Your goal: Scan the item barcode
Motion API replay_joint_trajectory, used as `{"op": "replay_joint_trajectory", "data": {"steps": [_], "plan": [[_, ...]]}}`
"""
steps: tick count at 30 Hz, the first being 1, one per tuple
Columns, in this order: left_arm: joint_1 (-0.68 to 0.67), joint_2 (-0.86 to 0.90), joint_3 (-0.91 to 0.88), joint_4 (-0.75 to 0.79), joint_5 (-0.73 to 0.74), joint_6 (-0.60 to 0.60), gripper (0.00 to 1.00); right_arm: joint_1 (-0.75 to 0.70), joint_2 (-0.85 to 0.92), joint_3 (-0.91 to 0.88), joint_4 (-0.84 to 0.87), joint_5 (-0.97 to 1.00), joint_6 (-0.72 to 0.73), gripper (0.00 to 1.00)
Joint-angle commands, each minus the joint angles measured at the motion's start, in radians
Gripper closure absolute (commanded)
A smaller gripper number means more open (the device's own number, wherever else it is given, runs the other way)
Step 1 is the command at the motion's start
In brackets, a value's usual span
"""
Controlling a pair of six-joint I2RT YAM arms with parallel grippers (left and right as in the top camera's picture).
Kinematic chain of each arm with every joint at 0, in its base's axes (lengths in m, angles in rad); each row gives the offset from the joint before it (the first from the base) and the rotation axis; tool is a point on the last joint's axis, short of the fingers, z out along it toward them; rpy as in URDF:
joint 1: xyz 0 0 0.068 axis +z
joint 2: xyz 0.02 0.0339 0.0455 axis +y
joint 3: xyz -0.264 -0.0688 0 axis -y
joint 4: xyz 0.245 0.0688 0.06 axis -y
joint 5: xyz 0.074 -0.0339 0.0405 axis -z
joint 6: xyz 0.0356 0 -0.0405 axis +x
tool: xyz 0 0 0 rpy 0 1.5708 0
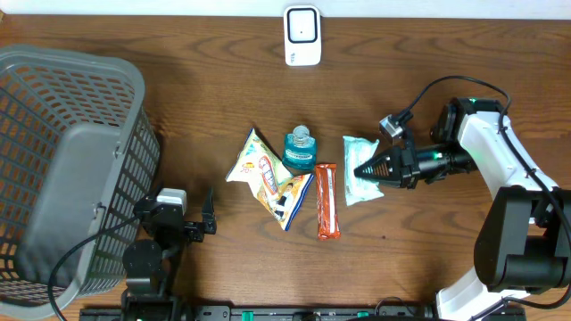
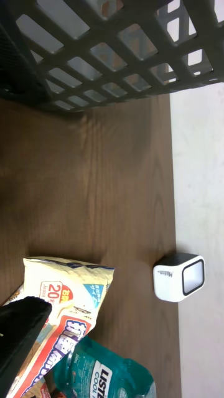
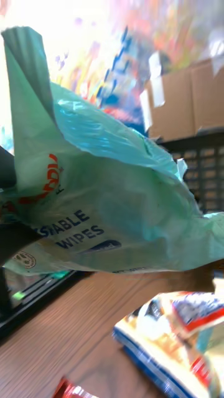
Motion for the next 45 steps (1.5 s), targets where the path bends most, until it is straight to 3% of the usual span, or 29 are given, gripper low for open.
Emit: {"op": "replay_joint_trajectory", "data": {"steps": [1, 13, 16, 19, 22, 25, 29, 30, 32, 34, 39, 45], "plan": [[0.002, -0.002, -0.028, -0.012, -0.002, -0.005, 0.02, -0.006, -0.015, -0.004, 0.000, -0.135, -0.029, 0.99], [0.002, -0.002, -0.028, -0.012, -0.002, -0.005, 0.02, -0.006, -0.015, -0.004, 0.000, -0.125, -0.069, 0.99], [0.002, -0.002, -0.028, -0.012, -0.002, -0.005, 0.02, -0.006, -0.015, -0.004, 0.000, -0.140, -0.211, 0.99], [0.002, -0.002, -0.028, -0.012, -0.002, -0.005, 0.02, -0.010, -0.015, -0.004, 0.033, -0.108, -0.484, 0.99], [0.002, -0.002, -0.028, -0.012, -0.002, -0.005, 0.02, -0.017, -0.015, -0.003, 0.093, -0.124, -0.554, 0.99], [0.002, -0.002, -0.028, -0.012, -0.002, -0.005, 0.02, -0.018, -0.015, -0.003, 0.280, -0.159, -0.570, 0.99], [0.002, -0.002, -0.028, -0.012, -0.002, -0.005, 0.02, -0.006, -0.015, -0.002, 0.645, -0.120, -0.246, 0.99], [0.002, -0.002, -0.028, -0.012, -0.002, -0.005, 0.02, 0.011, -0.014, -0.002, 0.853, -0.020, -0.002, 0.99], [0.002, -0.002, -0.028, -0.012, -0.002, -0.005, 0.02, 0.042, -0.015, -0.002, 1.080, 0.171, 0.306, 0.99], [0.002, -0.002, -0.028, -0.012, -0.002, -0.005, 0.02, 0.081, -0.015, -0.001, 1.243, 0.354, 0.500, 0.99], [0.002, -0.002, -0.028, -0.012, -0.002, -0.005, 0.02, 0.198, -0.014, 0.020, 1.477, 0.539, 0.625, 0.99], [0.002, -0.002, -0.028, -0.012, -0.002, -0.005, 0.02, 0.340, 0.014, 0.096, 1.551, 0.976, 0.614, 0.99]]}}
